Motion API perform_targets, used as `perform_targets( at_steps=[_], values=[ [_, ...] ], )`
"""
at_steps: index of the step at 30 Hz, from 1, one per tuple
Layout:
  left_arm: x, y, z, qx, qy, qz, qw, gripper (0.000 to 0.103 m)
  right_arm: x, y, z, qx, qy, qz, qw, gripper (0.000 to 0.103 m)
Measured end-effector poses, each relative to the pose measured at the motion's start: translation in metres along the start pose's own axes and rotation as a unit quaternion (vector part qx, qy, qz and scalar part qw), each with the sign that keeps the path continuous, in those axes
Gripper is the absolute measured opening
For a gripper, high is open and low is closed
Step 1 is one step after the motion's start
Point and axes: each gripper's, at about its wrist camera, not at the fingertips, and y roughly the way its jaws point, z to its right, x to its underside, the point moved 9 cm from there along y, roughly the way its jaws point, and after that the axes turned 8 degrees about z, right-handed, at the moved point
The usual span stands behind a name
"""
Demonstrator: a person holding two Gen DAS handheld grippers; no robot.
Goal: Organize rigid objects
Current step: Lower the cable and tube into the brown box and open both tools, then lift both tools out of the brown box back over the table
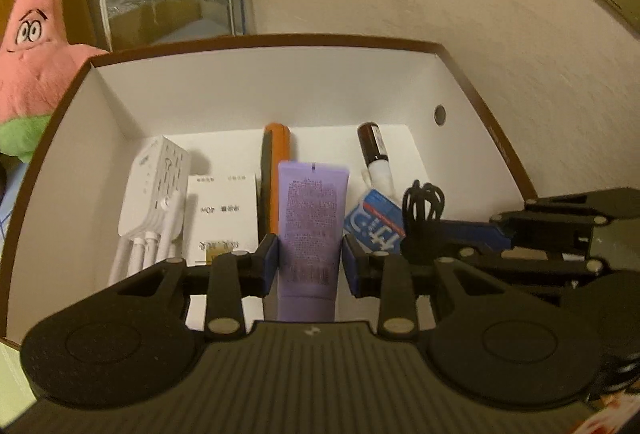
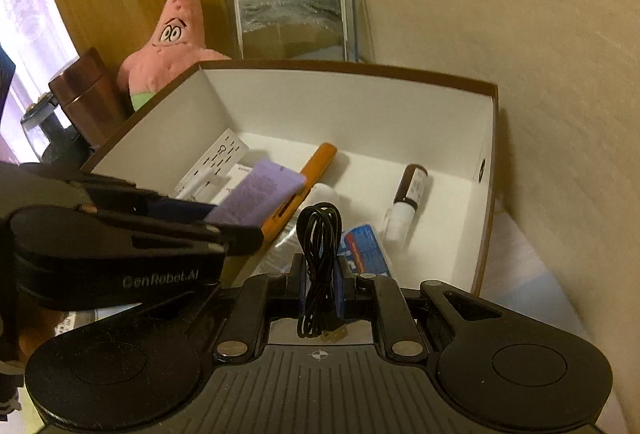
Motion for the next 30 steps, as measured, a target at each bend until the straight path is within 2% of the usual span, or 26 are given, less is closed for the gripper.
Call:
perform_targets(
  at_steps=[6,7,11,30],
  values=[
    [-0.004,-0.01,-0.01,-0.015,0.003,0.009,0.9999,0.041,-0.003,0.001,-0.003,-0.009,0.017,-0.007,1.0,0.01],
    [-0.004,-0.013,-0.013,-0.017,0.001,0.01,0.9998,0.041,-0.003,0.001,-0.006,-0.012,0.015,-0.008,1.0,0.013],
    [-0.005,-0.021,-0.024,-0.033,-0.004,0.013,0.9994,0.041,-0.004,-0.004,-0.012,-0.009,-0.008,0.001,1.0,0.05],
    [-0.001,-0.053,-0.029,-0.055,-0.021,0.027,0.9979,0.044,-0.001,-0.022,-0.019,-0.005,-0.011,0.012,1.0,0.053]
  ],
)
